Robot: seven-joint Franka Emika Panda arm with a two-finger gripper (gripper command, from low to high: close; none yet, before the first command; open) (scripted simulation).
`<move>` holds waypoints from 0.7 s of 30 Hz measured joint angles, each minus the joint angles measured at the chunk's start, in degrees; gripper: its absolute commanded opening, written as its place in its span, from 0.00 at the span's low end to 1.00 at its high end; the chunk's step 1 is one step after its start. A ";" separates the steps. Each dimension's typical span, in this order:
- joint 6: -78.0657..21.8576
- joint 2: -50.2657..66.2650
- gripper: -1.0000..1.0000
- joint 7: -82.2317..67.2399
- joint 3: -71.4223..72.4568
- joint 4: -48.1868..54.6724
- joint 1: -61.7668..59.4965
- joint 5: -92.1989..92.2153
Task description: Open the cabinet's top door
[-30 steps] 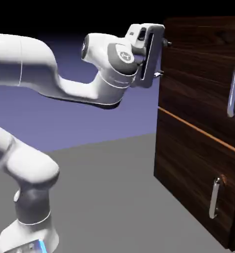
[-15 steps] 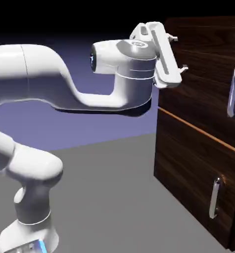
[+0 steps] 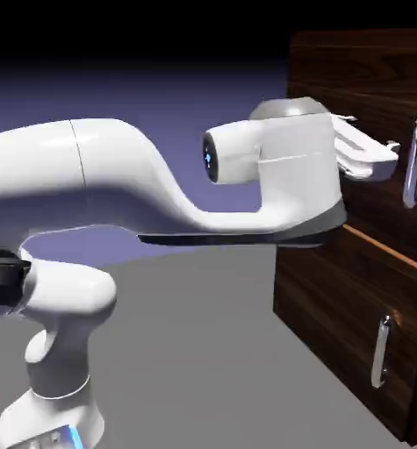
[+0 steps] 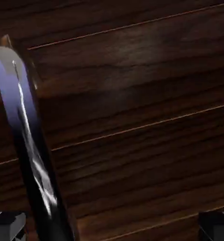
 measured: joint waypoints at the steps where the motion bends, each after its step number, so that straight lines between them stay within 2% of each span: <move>1: 0.16 -0.31 0.50 -0.91 -1.04 0.73 0.87 -2.49; 4: 0.38 -0.74 0.50 -2.15 -2.47 1.74 2.05 -5.90; 8: -0.45 1.19 0.50 -2.13 -7.38 7.77 10.35 -5.99; 9: -0.66 1.66 0.00 -2.13 -8.58 9.25 12.38 -6.02; 11: -0.66 1.66 0.00 -2.13 -8.58 9.25 12.38 -6.02; 21: -8.35 5.80 0.00 6.55 4.78 -5.70 -8.38 -6.02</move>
